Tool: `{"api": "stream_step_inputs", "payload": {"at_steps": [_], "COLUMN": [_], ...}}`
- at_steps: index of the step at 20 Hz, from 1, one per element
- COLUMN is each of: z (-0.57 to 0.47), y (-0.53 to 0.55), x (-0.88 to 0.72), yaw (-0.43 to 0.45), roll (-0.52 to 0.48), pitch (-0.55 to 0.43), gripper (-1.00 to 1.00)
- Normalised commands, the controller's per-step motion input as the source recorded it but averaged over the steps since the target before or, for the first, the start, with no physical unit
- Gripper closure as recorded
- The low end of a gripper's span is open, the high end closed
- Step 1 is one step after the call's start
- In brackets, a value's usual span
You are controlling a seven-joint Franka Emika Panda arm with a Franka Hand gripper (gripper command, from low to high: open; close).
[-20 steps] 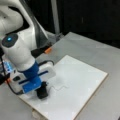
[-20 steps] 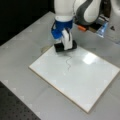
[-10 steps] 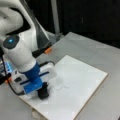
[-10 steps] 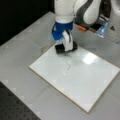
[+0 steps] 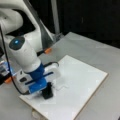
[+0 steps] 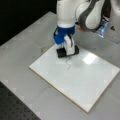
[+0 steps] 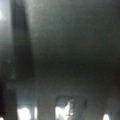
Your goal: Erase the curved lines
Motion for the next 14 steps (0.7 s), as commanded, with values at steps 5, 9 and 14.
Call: {"api": "stream_step_inputs", "payload": {"at_steps": [5,9,14], "z": [-0.26,-0.36,-0.46], "y": [0.10,0.12,0.19], "x": [-0.03,-0.03,0.06], "yaw": [-0.020,-0.024,-0.054], "roll": [0.091,0.088,0.076], "pitch": [-0.165,-0.146,-0.140], "gripper": [1.00,1.00,1.00]}}
